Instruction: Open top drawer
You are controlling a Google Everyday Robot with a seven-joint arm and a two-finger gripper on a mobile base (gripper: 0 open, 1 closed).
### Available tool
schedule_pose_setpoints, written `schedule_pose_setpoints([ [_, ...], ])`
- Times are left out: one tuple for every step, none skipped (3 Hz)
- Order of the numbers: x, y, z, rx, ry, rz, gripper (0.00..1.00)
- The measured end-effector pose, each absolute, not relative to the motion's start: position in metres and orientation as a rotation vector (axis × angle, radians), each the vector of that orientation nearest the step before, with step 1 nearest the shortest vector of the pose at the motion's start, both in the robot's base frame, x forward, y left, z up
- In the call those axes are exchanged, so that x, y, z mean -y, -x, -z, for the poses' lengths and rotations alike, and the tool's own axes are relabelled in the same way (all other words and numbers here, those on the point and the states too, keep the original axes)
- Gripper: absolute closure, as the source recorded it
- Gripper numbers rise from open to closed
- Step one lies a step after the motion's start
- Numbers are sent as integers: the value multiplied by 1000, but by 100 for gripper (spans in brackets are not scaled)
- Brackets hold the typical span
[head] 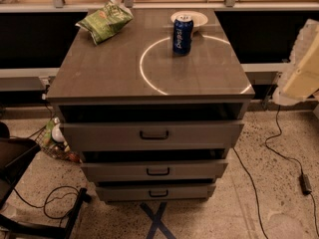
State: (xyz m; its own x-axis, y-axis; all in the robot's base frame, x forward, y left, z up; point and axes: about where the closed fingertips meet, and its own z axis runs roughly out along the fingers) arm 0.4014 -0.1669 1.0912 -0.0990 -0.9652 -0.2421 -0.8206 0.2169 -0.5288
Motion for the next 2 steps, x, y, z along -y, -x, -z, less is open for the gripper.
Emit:
schedule_pose_setpoints([
  [167, -401, -1091, -1960, 1644, 352, 0],
  [167, -401, -1091, -1960, 1644, 352, 0],
])
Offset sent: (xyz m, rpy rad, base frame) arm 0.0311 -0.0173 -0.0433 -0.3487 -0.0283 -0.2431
